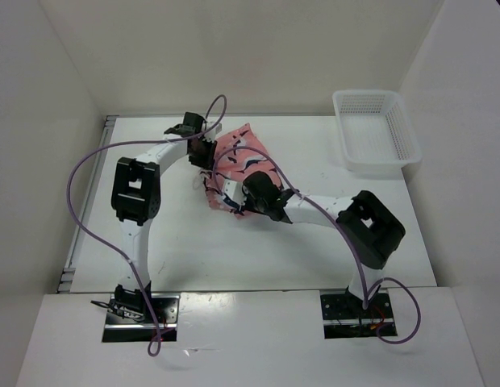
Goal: Fold and stack the shorts
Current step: Fold the shorts
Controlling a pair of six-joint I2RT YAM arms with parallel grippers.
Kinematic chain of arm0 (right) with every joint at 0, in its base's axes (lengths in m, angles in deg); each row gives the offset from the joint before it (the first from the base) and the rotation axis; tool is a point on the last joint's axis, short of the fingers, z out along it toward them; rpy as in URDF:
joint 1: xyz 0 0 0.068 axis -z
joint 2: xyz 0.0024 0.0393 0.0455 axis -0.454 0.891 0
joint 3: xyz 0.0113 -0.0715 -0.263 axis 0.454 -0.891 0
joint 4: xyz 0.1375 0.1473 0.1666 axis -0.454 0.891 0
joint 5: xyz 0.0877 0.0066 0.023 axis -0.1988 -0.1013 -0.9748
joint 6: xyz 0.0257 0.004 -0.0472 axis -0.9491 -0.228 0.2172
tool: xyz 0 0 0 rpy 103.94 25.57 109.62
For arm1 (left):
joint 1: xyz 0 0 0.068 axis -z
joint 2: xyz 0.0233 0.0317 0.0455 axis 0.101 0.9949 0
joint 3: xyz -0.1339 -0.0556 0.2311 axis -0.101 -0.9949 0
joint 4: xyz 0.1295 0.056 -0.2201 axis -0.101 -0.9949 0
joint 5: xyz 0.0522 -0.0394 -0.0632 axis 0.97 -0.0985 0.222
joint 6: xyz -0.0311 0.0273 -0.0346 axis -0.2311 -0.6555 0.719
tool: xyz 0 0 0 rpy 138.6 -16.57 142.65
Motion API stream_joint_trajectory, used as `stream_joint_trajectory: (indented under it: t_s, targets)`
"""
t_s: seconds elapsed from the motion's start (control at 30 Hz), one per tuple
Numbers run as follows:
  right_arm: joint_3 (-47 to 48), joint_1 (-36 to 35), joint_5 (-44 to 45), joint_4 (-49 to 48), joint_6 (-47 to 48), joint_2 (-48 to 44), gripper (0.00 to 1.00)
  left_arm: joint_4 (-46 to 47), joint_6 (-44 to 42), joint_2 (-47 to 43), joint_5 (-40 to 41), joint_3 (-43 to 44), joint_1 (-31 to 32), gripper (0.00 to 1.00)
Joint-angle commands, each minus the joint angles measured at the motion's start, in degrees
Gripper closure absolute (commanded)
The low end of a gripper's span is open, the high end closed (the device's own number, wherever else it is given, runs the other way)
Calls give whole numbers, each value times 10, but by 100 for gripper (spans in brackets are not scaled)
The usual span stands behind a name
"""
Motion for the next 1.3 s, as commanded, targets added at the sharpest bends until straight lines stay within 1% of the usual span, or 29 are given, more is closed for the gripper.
stream_joint_trajectory:
  t_s: [0.0,0.17,0.23,0.37,0.4,0.43,0.47,0.5,0.57,0.6,0.63,0.7,0.73,0.77,0.83,0.87,0.9,0.93,0.97,1.03,1.1,1.17,1.2,1.23,1.27]
  targets:
    - [-8,1,-34,7,12,4,100,9,-3,9,30,38,-3,68]
    - [-15,1,-75,82,4,-35,100,9,-3,9,38,43,-3,68]
    - [-20,-12,-101,106,-1,-47,100,9,-3,4,38,43,-3,66]
    - [-34,-44,-132,126,-1,-53,100,9,-3,4,31,49,-3,64]
    - [-34,-50,-139,126,-7,-53,95,9,-3,-2,24,43,-3,62]
    - [-27,-50,-152,131,-23,-53,80,4,-3,-8,18,43,-3,61]
    - [-8,-50,-152,139,-33,-53,71,4,-3,-14,18,43,-3,55]
    - [3,-50,-160,144,-41,-53,64,-2,-3,-26,10,38,-3,52]
    - [45,-50,-178,159,-69,-58,56,-8,-3,-42,2,38,-3,43]
    - [60,-50,-186,177,-82,-66,49,-14,-3,-60,-5,38,-3,35]
    - [94,-50,-196,187,-94,-66,37,-19,-3,-71,-11,38,-3,32]
    - [127,-50,-227,215,-129,-89,36,-36,-3,-102,-11,38,-3,27]
    - [156,-38,-241,221,-143,-96,32,-43,-3,-112,-16,38,-3,24]
    - [171,-27,-278,221,-157,-102,32,-50,-3,-123,-16,38,-3,24]
    - [214,8,-312,227,-219,-108,32,-67,-3,-157,-24,24,-3,23]
    - [225,59,-327,222,-243,-108,32,-73,-3,-177,-34,17,2,23]
    - [232,89,-351,197,-294,-99,30,-79,-3,-186,-39,-6,2,23]
    - [232,118,-351,176,-319,-94,29,-79,-3,-193,-45,-19,2,23]
    - [232,165,-325,156,-339,-86,29,-84,-3,-198,-58,-33,8,23]
    - [227,192,-275,108,-350,-51,29,-84,-3,-204,-65,-62,13,23]
    - [234,218,-230,84,-341,-20,29,-84,-3,-204,-65,-96,28,24]
    - [271,238,-230,78,-363,39,29,-79,-3,-198,-71,-117,34,24]
    - [304,255,-238,78,-375,60,27,-79,-3,-198,-79,-124,34,24]
    - [320,264,-243,72,-401,100,25,-79,-3,-198,-79,-132,41,24]
    - [336,271,-243,71,-407,120,25,-79,-3,-193,-79,-139,41,24]
